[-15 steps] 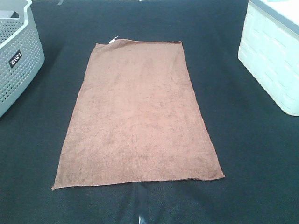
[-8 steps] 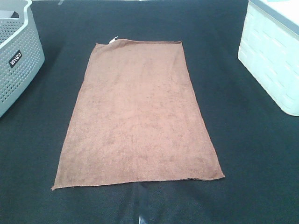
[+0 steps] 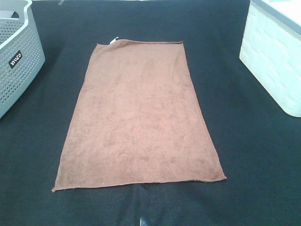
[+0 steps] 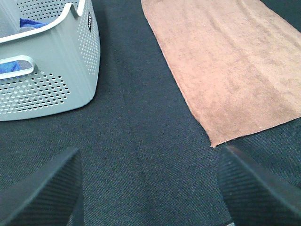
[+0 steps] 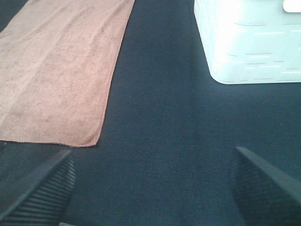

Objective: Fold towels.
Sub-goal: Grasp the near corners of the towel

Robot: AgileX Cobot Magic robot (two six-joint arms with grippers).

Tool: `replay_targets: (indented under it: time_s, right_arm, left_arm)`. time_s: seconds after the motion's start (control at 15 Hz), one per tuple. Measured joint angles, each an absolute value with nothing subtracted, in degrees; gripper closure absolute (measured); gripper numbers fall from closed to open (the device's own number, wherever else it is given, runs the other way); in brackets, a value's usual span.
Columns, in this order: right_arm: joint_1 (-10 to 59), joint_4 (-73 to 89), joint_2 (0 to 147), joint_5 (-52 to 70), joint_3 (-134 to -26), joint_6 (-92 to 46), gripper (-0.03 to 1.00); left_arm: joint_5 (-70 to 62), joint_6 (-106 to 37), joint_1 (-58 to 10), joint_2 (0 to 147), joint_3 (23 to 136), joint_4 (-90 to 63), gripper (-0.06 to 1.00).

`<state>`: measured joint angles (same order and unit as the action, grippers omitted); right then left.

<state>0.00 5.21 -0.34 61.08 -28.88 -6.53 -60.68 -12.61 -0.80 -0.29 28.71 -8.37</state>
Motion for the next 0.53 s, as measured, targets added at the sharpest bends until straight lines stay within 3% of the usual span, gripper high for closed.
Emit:
replay_targets:
  time_s: [0.53]
  right_arm:
    - [0.00,5.21,-0.34,61.08,-28.88,-6.53,0.13]
  left_arm:
    - [-60.68,-12.61,-0.80,-0.29,28.71,-8.37,0.19]
